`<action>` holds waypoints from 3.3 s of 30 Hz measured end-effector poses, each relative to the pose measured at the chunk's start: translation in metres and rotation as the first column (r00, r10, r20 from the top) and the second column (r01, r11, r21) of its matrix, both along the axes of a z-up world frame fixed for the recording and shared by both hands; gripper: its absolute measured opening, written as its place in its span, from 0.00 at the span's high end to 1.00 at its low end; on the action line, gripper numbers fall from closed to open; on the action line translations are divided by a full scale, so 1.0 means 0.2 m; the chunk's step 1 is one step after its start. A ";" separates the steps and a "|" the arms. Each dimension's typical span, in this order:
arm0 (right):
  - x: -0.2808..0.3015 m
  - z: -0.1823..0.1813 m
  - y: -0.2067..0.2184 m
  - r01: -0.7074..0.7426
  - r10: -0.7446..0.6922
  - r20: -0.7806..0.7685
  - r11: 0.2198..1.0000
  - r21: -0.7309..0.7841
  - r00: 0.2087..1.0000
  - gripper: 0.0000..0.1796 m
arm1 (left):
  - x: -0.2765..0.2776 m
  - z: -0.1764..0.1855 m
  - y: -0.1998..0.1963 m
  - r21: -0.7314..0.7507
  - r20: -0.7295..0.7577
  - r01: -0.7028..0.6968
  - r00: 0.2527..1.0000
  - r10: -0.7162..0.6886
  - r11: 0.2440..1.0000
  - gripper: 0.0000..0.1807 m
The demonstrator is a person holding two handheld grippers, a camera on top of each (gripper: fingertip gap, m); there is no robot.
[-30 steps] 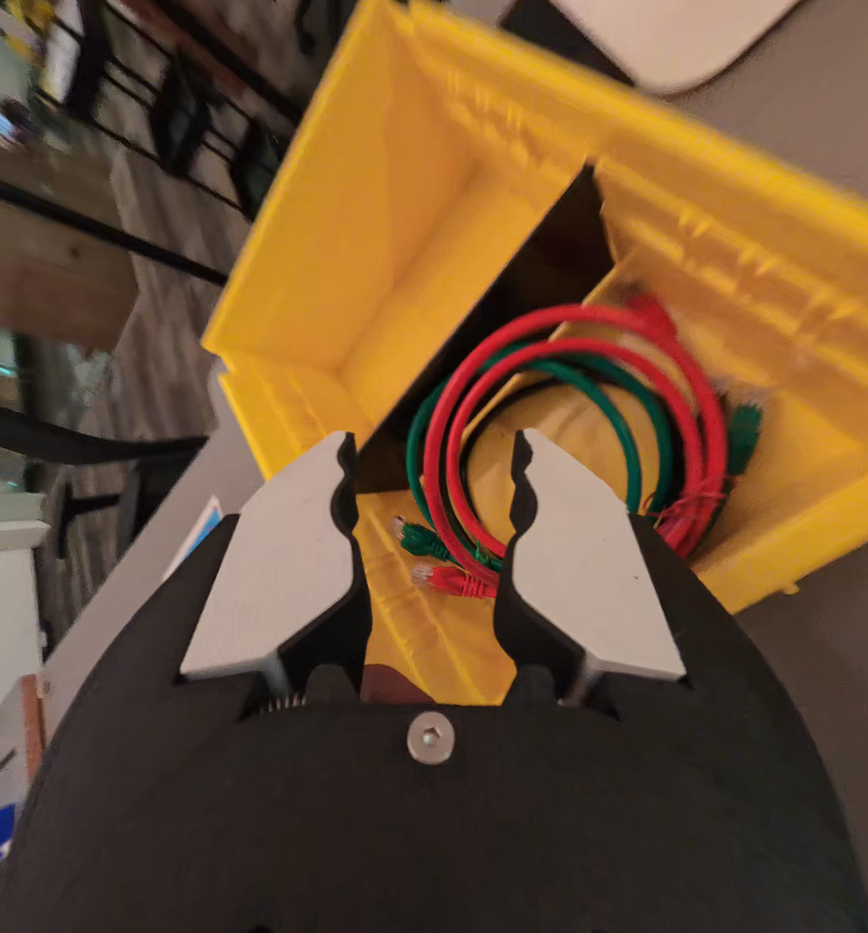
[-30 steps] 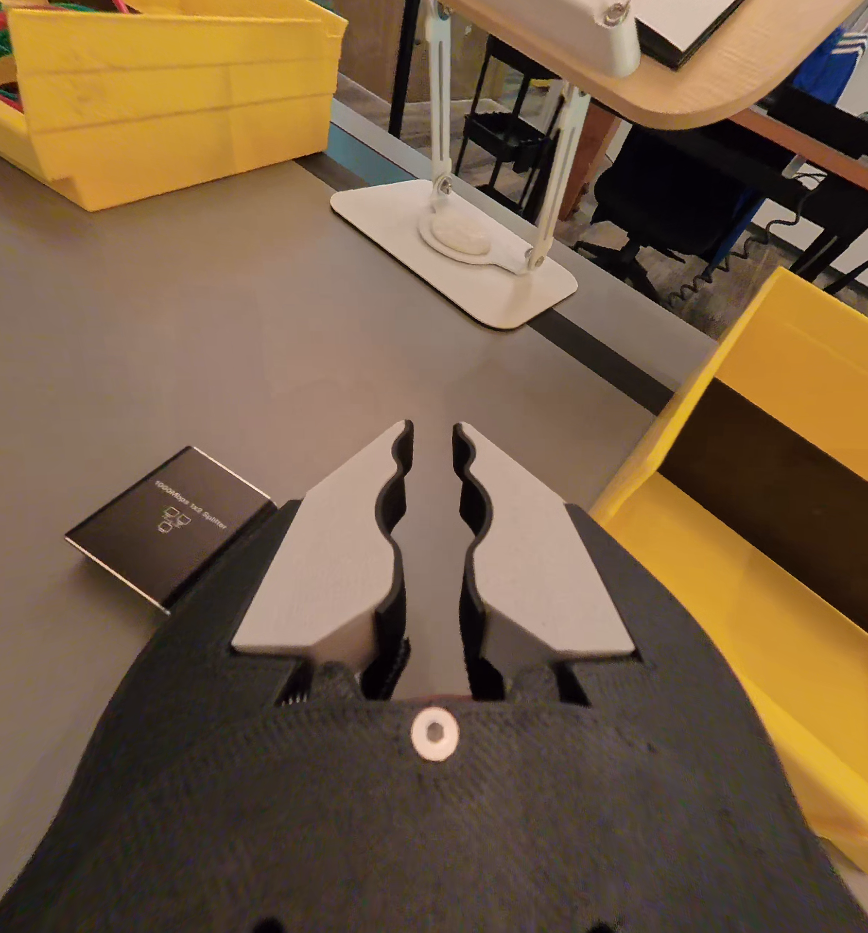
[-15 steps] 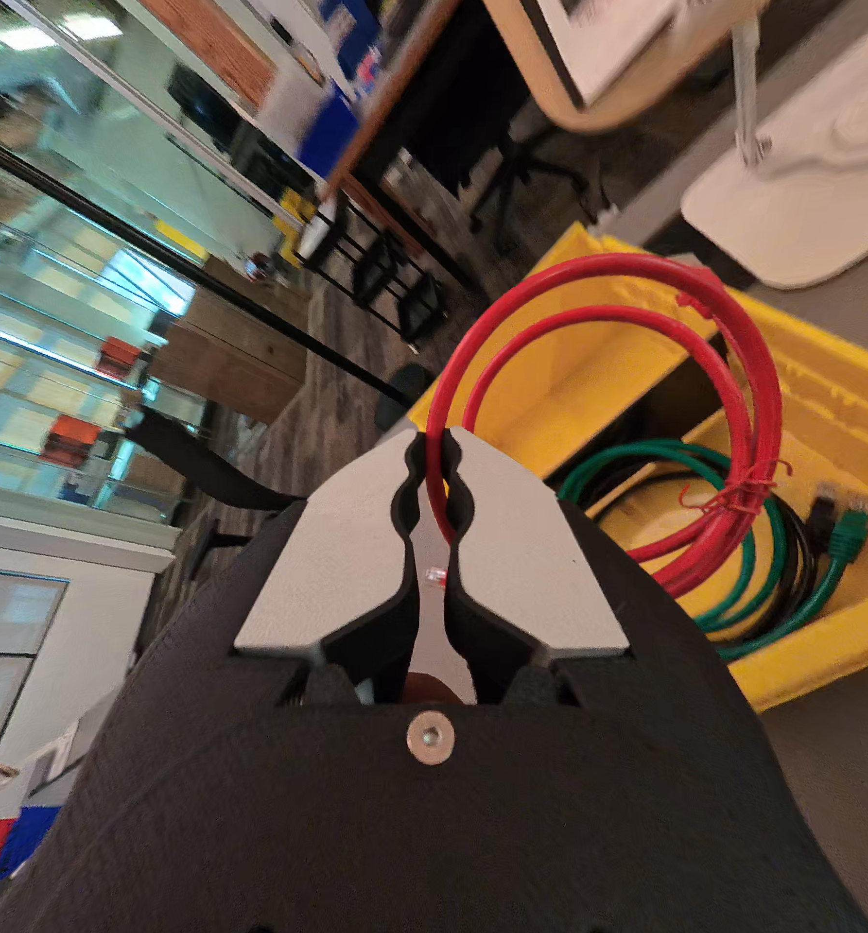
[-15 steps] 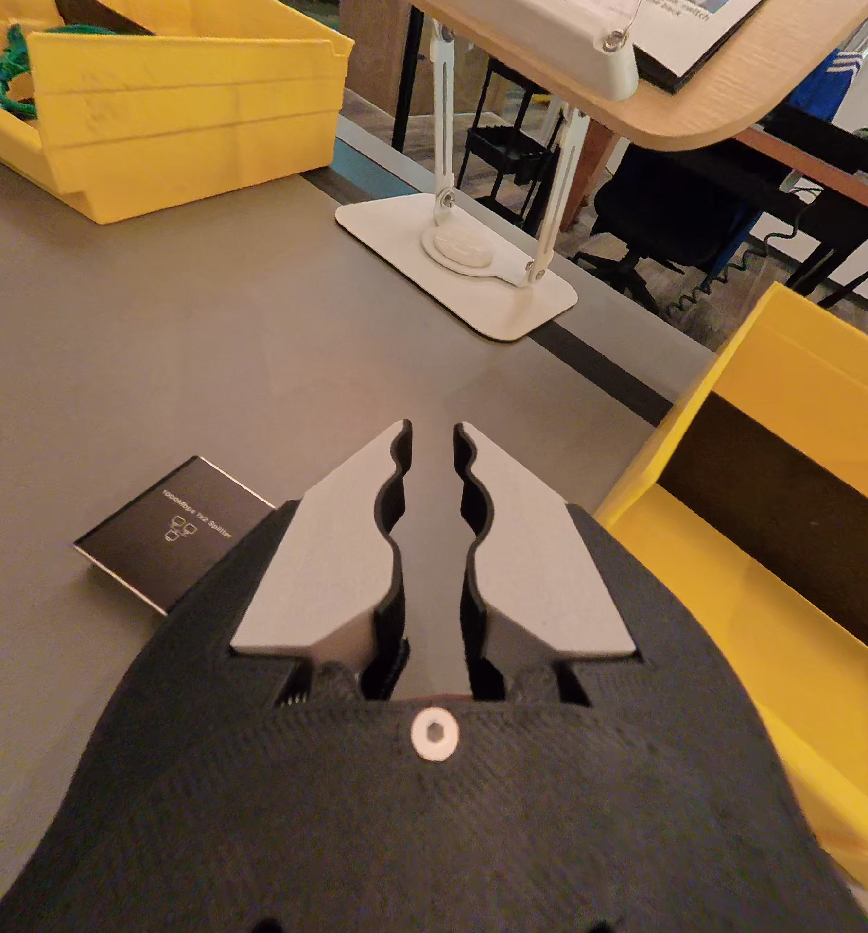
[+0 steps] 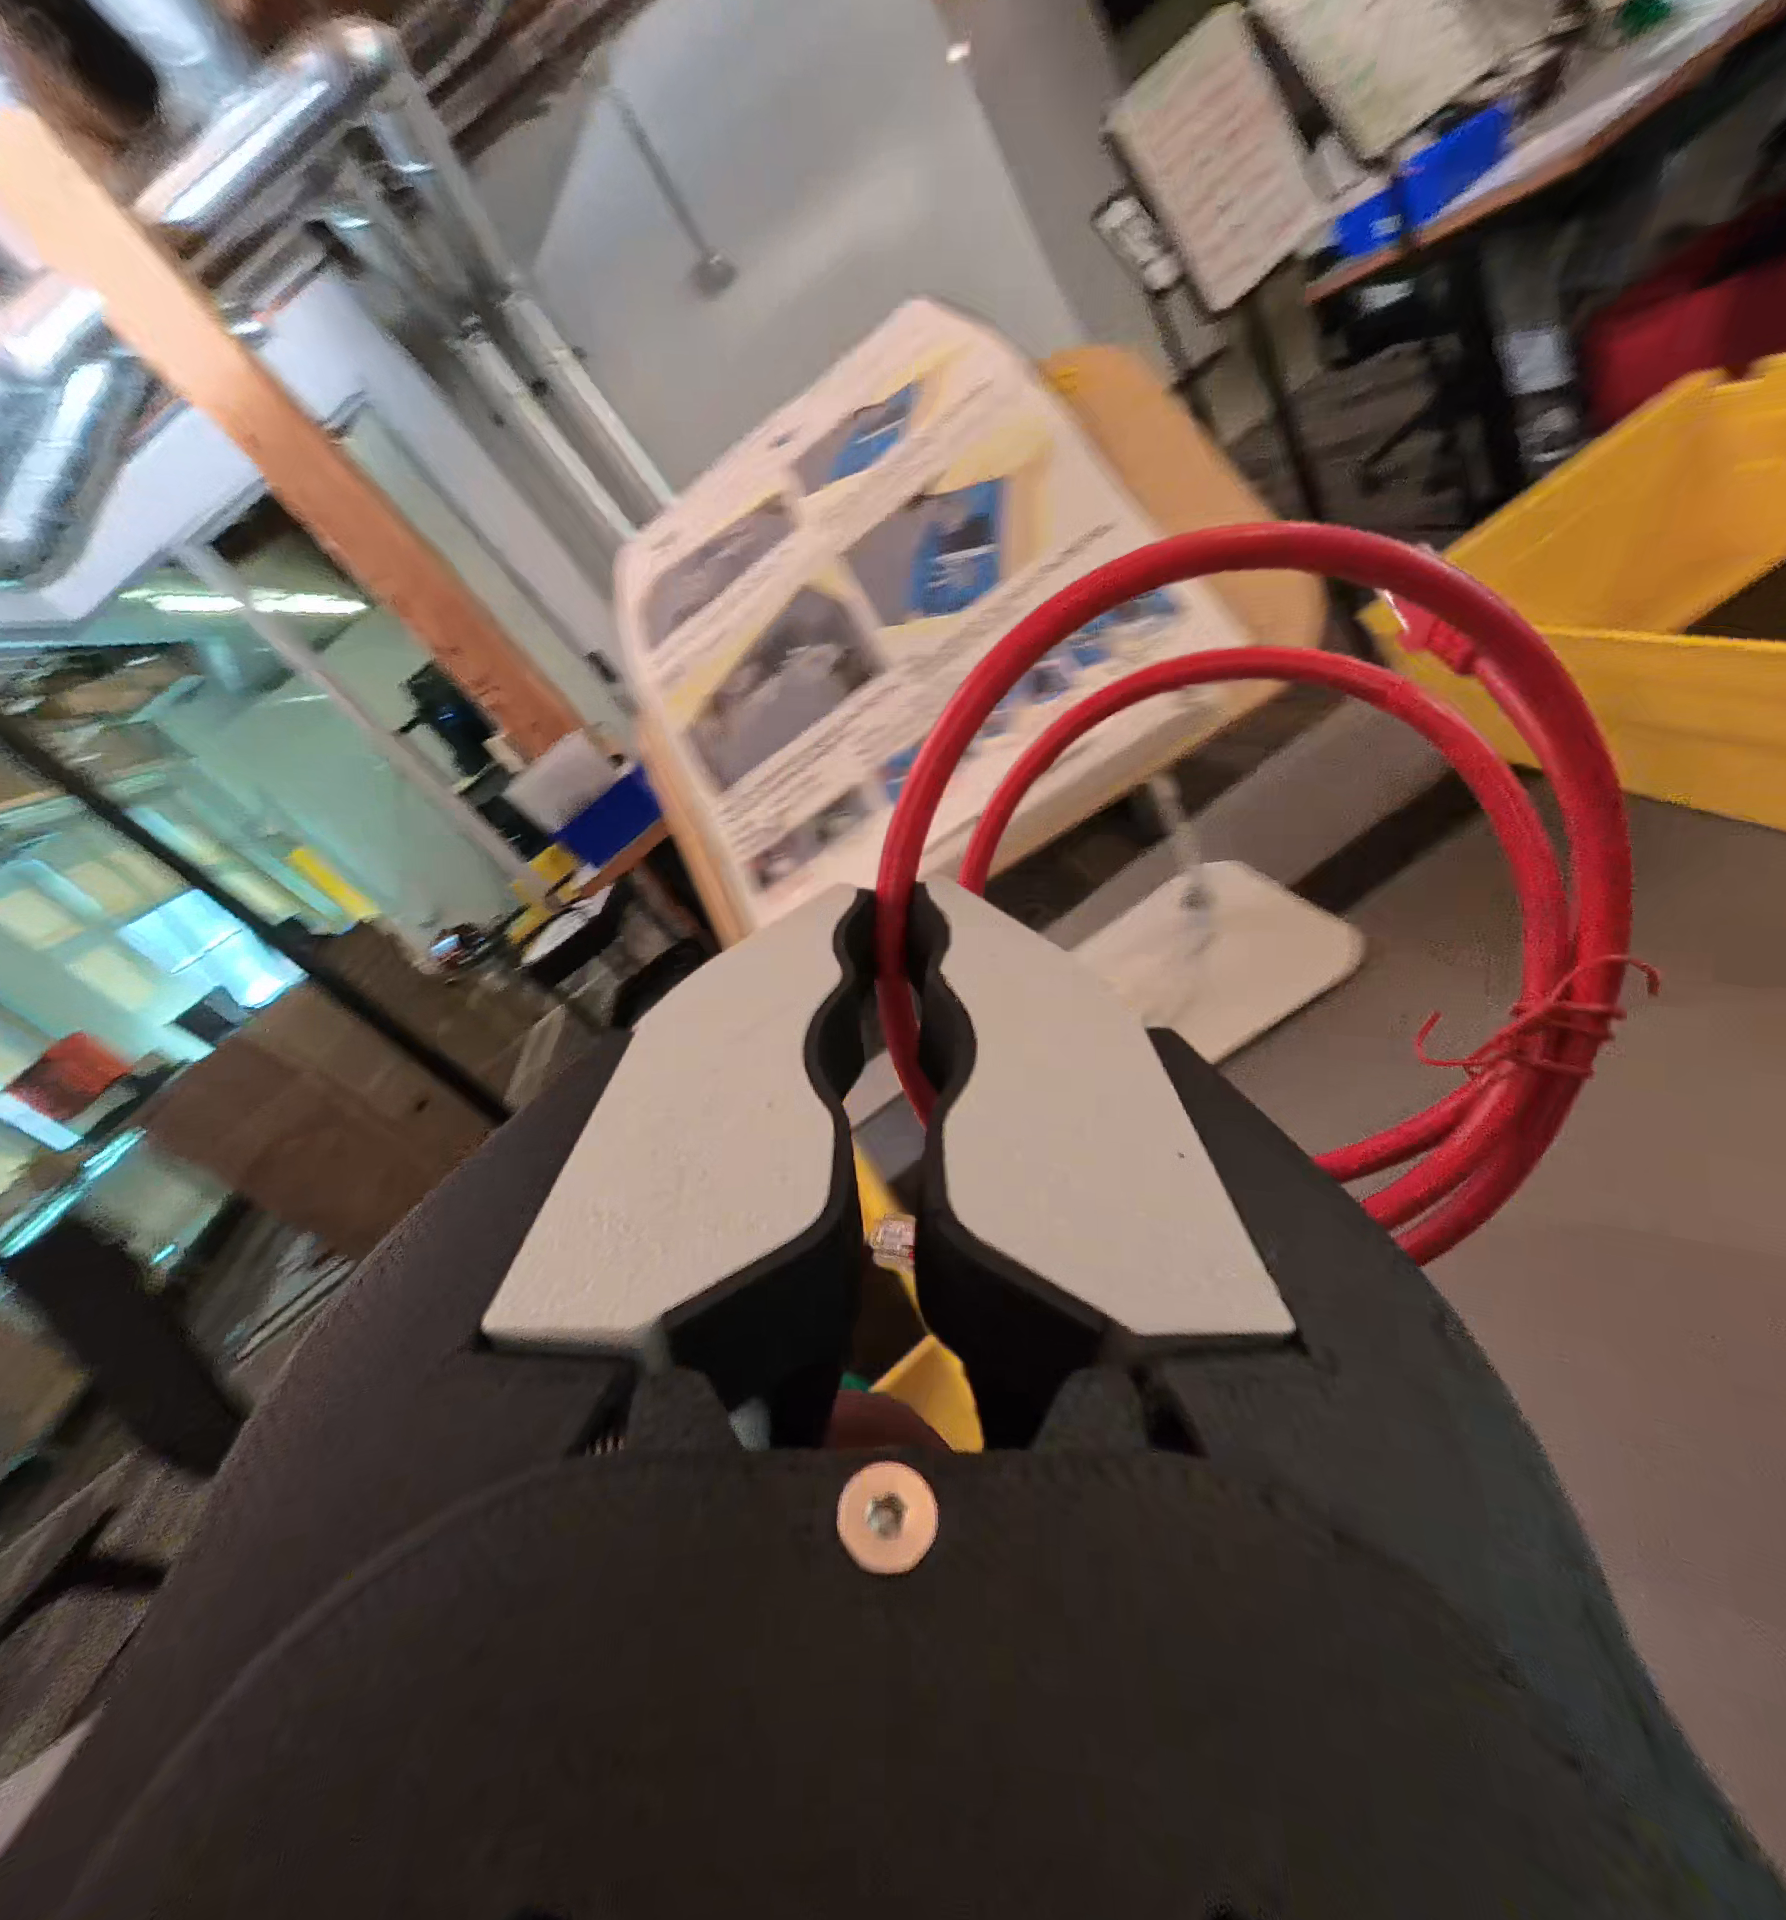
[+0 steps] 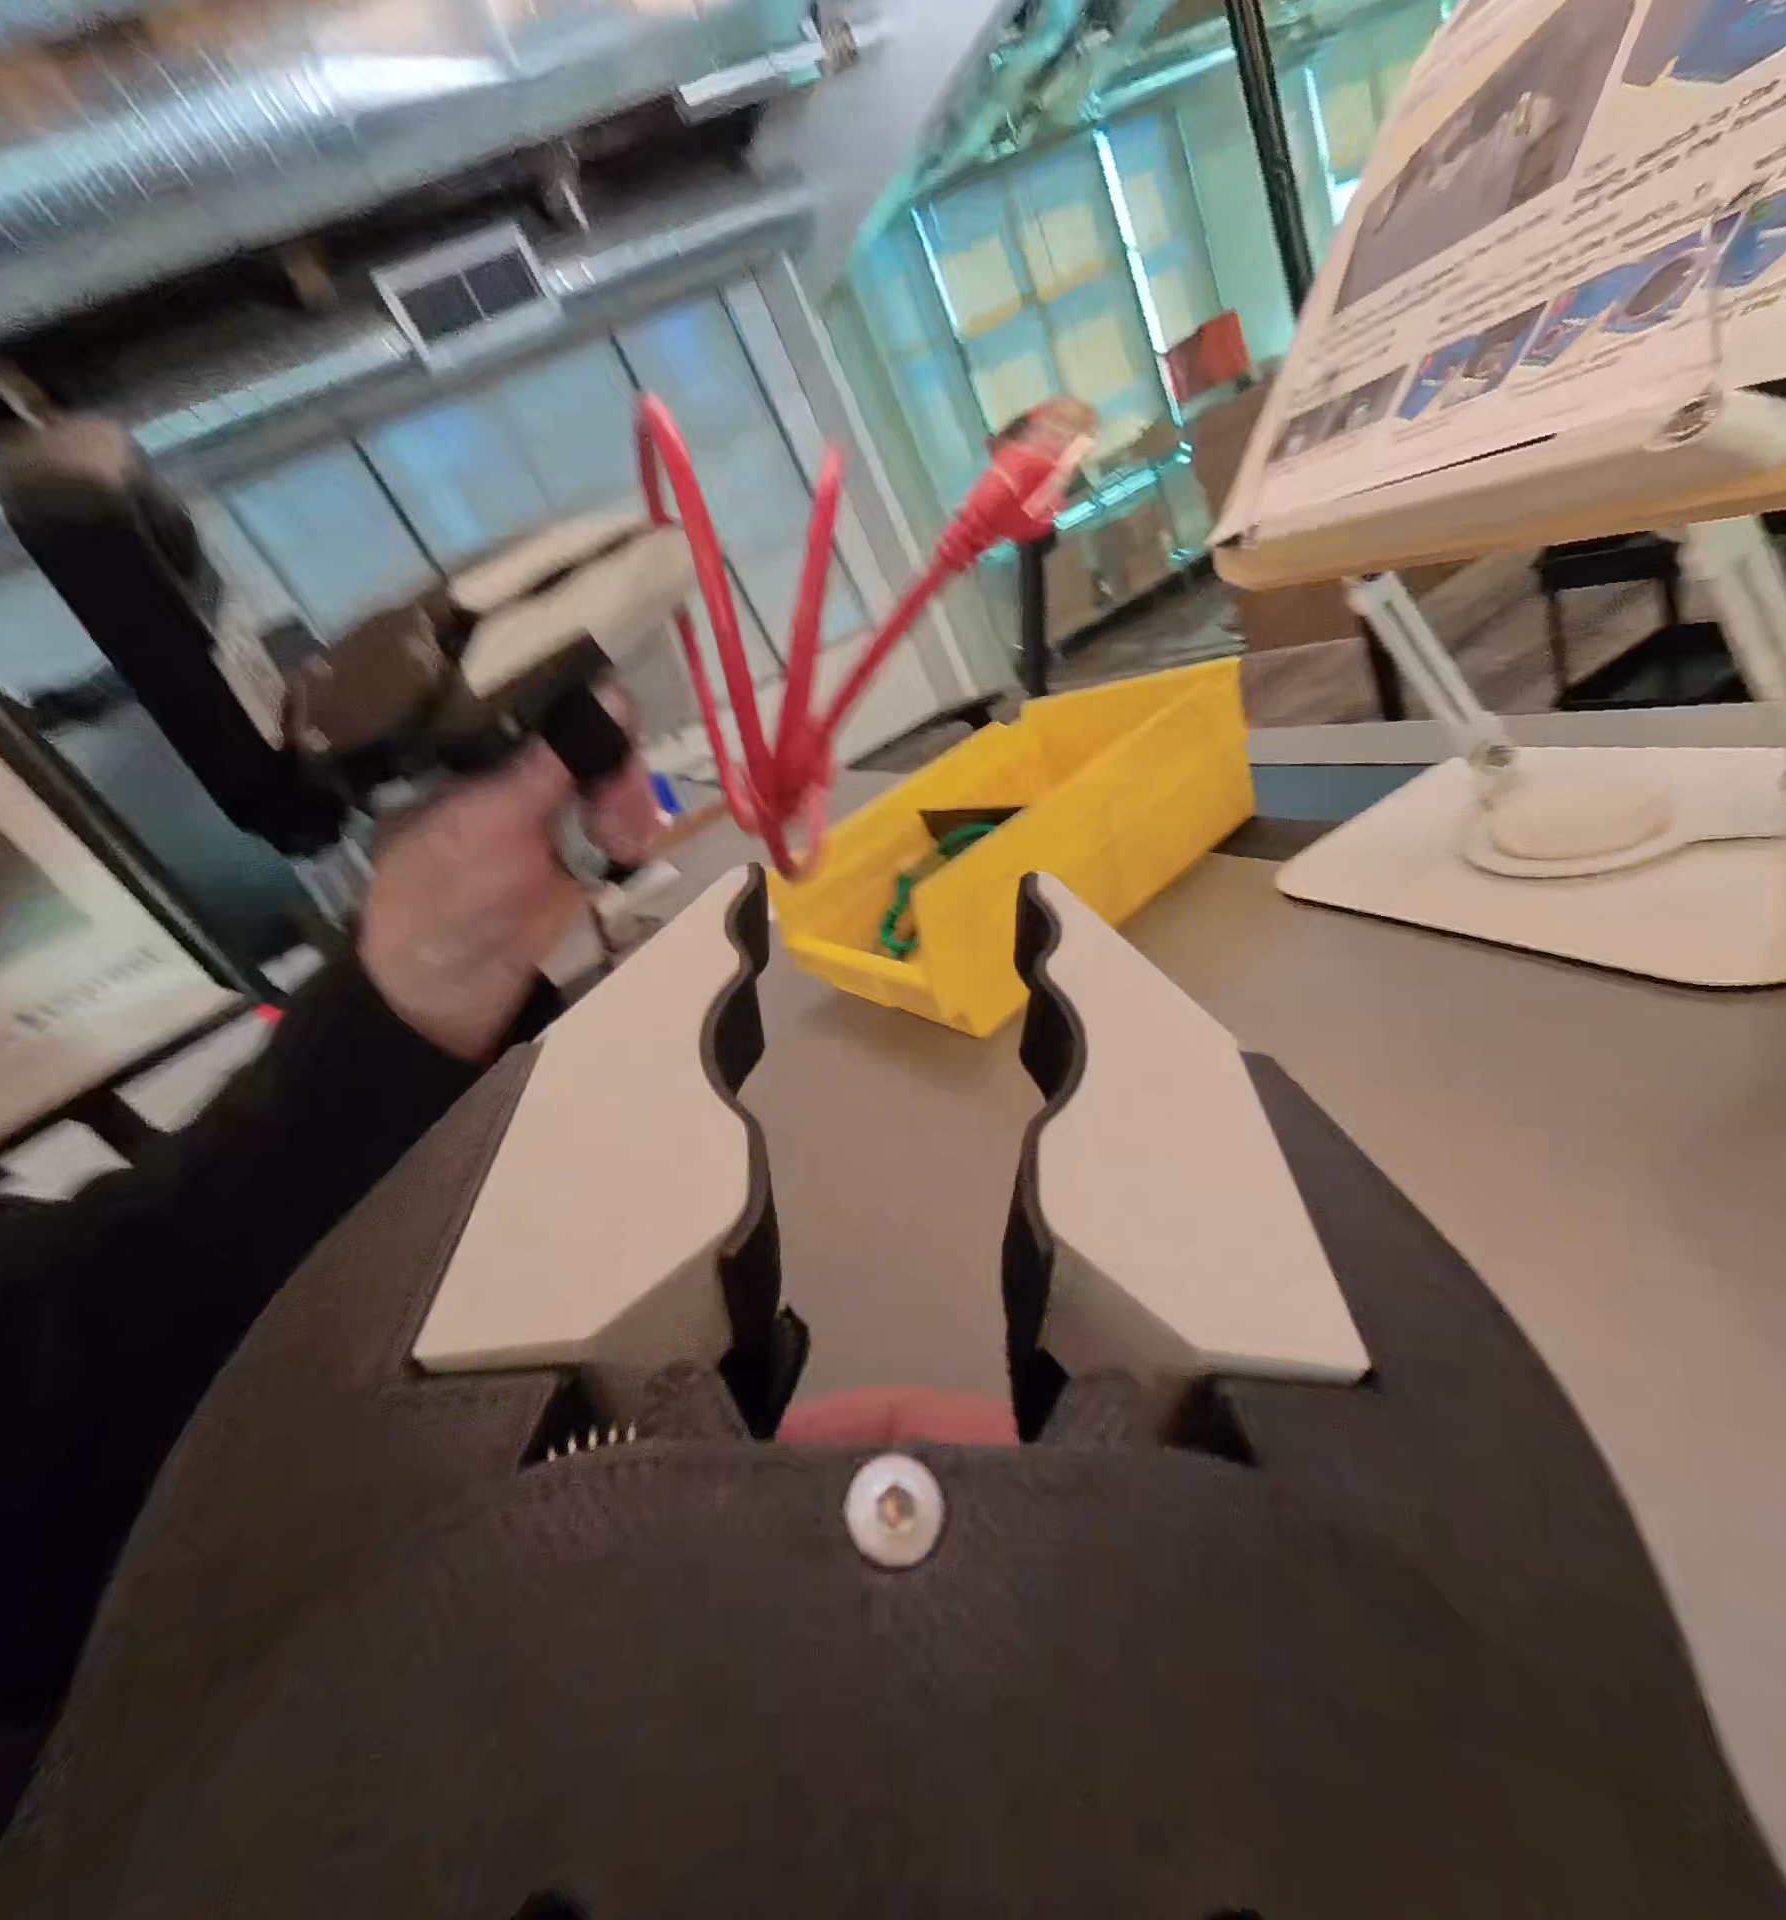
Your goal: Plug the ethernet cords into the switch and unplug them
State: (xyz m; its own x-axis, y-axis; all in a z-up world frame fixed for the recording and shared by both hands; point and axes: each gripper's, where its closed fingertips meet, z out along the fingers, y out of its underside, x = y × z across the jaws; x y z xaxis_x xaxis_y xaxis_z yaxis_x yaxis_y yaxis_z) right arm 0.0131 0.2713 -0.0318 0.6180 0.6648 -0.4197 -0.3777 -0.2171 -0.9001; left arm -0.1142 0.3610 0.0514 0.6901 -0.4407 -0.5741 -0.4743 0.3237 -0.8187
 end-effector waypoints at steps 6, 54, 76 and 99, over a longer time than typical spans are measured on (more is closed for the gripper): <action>0.09 0.05 0.01 -0.014 0.007 -0.163 0.999 -0.044 0.987 0.80 | 0.33 -0.18 -0.17 -0.058 0.050 0.148 0.988 -0.145 0.987 0.97; -0.03 0.28 -0.24 -0.191 0.180 0.068 0.954 0.230 0.981 0.76 | 0.45 -0.22 -0.61 -0.460 0.296 0.741 0.647 -0.703 0.488 0.93; -0.24 0.19 -0.34 -0.313 0.285 0.132 0.895 0.318 0.949 0.78 | 0.56 -0.09 -0.89 -0.254 0.505 0.937 0.339 -0.794 0.239 0.93; -0.12 -0.06 -0.42 -0.403 0.192 0.811 0.913 0.058 0.552 1.00 | 0.57 -0.29 -0.92 -0.404 0.284 0.874 0.400 -0.871 0.269 0.92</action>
State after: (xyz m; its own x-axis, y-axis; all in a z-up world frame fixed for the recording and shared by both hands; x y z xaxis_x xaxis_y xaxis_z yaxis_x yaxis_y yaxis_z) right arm -0.0103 0.1875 -0.0441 0.3797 0.8766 0.2957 0.5363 0.0519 -0.8424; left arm 0.0005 0.1764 -0.0067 -0.2680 -0.9553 -0.1245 -0.1325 0.1645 -0.9774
